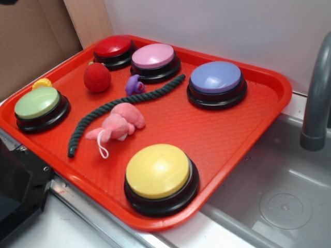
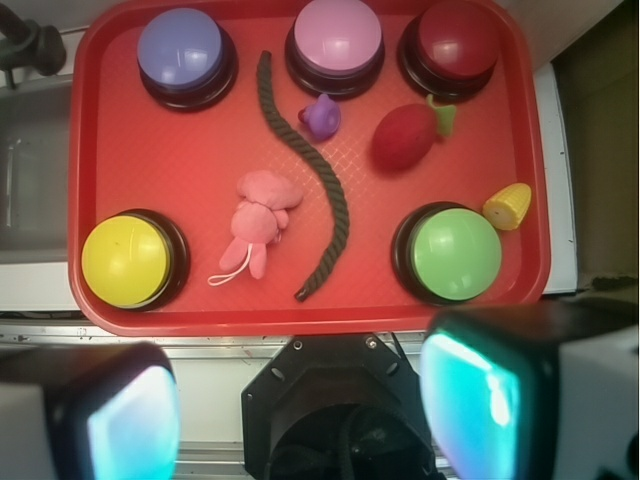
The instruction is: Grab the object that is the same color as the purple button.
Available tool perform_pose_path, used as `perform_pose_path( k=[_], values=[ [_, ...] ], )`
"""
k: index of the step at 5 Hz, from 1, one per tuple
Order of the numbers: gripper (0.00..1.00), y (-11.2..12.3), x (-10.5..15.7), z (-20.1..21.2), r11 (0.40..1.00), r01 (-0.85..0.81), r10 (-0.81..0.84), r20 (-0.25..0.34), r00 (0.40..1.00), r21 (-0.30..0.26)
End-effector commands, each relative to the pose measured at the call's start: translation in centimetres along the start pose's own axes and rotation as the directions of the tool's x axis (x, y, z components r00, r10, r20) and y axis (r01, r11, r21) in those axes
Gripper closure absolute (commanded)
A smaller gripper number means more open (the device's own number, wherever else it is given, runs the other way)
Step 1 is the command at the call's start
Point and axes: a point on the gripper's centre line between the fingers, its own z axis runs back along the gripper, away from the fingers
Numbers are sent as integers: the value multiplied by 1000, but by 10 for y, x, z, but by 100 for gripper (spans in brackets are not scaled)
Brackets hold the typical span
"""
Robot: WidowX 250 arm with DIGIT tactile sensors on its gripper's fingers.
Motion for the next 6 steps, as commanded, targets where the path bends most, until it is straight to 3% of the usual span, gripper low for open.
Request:
perform_pose_path(
  k=[1,2,3,4,5,6],
  values=[
    [0,0,0,0,1000,0,0,0,1000,0],
    [0,-2,10,-11,987,-151,148,52,988,57],
    [0,1,26,-31,932,-356,349,97,932,67],
    [0,10,43,-52,816,-577,566,152,810,40],
    [0,19,60,-69,709,-704,687,267,676,-42],
    [0,30,79,-94,626,-776,754,317,575,-81]
  ],
)
